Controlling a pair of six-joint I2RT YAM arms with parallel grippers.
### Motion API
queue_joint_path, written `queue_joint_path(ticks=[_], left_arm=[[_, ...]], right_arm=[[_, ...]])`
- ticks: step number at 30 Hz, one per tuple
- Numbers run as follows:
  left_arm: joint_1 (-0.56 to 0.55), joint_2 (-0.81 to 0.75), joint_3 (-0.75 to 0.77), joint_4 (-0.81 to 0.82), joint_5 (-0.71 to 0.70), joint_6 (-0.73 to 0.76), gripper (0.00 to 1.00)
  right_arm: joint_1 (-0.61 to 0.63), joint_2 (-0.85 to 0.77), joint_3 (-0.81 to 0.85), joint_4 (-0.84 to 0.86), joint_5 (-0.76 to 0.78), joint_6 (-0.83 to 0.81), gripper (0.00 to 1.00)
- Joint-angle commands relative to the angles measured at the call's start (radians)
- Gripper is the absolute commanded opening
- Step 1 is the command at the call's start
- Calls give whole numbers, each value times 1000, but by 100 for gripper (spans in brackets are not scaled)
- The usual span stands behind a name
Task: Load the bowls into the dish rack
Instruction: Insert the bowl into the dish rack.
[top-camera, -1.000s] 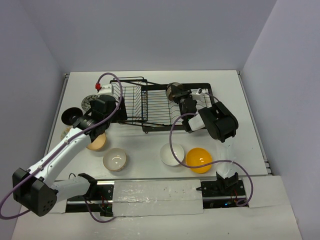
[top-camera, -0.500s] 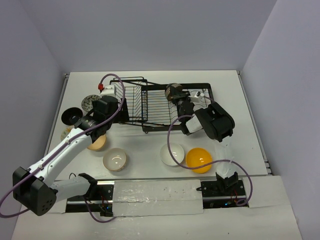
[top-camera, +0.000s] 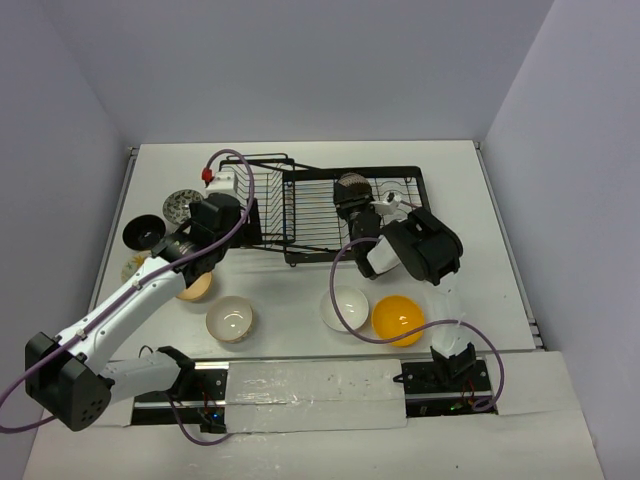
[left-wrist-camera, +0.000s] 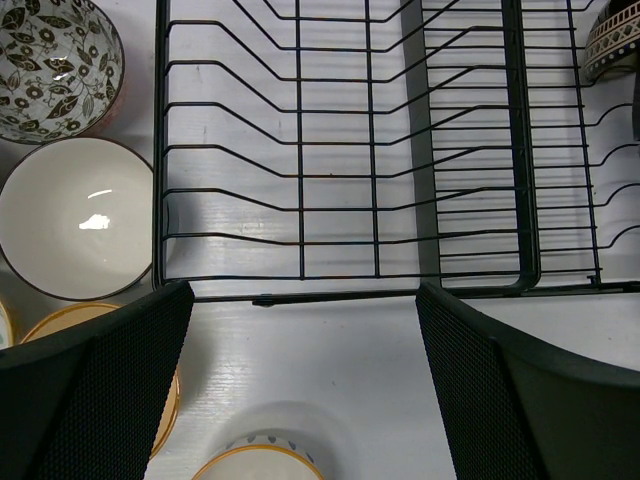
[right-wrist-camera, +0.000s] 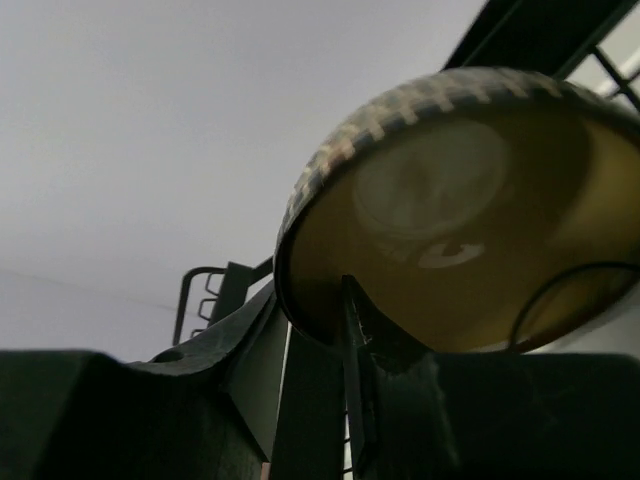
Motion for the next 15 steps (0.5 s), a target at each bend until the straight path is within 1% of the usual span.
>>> queue_joint_path(ticks=[1,3,9,15], left_arm=[[-13,-16,8,13,0,-5,99],[-17,-16,8,13,0,-5,99],[-30,-24,6,15,-3,-5,99],[-34,-30,8,12,-6,-4,99]], right_arm=[[21,43,-22,292,69,-19,34],[32,47,-22,285,91,-13,34],[41,52,-28,282,92,-22,36],[38,46,-31,282,88,-20,43]])
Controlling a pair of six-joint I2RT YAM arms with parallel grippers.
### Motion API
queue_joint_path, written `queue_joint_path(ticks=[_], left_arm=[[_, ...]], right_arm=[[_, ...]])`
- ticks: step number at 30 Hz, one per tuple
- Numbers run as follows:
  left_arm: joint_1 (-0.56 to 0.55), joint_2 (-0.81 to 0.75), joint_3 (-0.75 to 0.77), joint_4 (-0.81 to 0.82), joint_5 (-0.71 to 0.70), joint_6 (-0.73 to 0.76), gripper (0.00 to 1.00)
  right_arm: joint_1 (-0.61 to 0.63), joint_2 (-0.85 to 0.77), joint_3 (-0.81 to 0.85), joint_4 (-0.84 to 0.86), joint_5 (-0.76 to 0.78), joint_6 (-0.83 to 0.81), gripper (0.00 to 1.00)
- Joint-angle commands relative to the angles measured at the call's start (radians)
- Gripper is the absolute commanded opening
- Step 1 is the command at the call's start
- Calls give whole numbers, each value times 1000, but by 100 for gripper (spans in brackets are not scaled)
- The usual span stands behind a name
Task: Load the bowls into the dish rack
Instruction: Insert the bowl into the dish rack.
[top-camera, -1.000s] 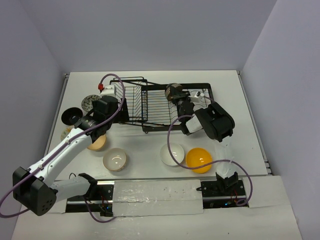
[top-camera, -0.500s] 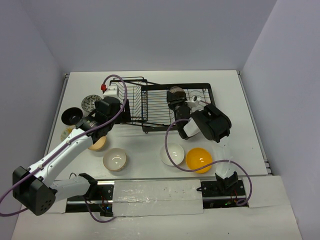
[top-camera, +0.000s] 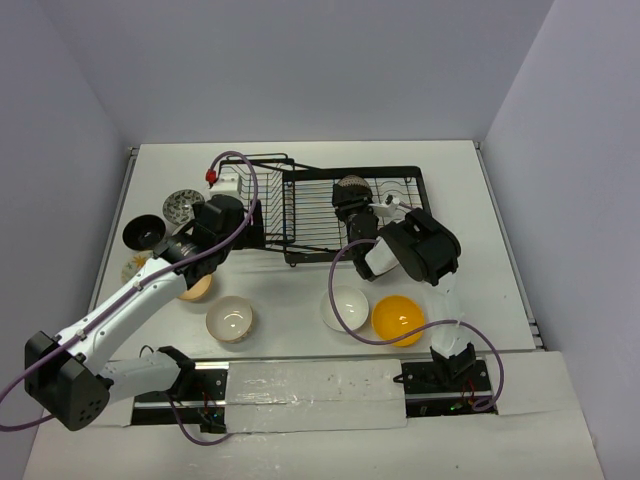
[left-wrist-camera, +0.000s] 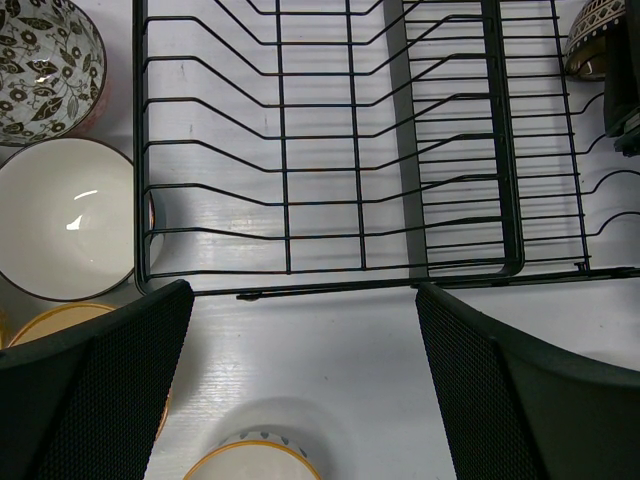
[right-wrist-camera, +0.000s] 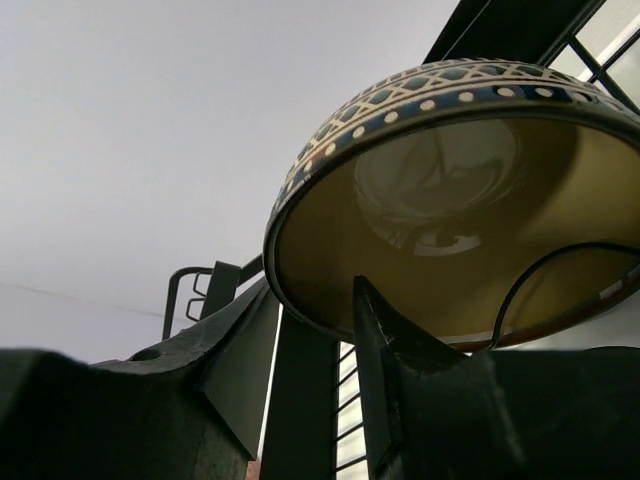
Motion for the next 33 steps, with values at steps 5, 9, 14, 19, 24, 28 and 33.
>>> queue_joint_path(ticks=[5,9,14,19,24,28,33], left_arm=[[-8,-33,8,14,-10,-4,99],[-8,-42,8,14,-15,-2,99],[-6,-47,8,12,-16,-2,99],[-8,-47,9,12,-16,-2,99],[-8,-52,5,12,-24,-1,99],[-6,-52,6,11,-30,1,99],[-6,-56,8,9,-39,2,99]], right_arm=[[9,16,-13,275,3,-15,46],[7,-8,-10,246,-11,-29,48],[0,-33,-29,240,-17,-23,53],[0,-76,-39,209,-23,-40,58],[10,-123,-53,182,-13,-74,68],[9,-154,-59,136,-19,-95,71],[10,-208,-82,102,-20,-107,73]])
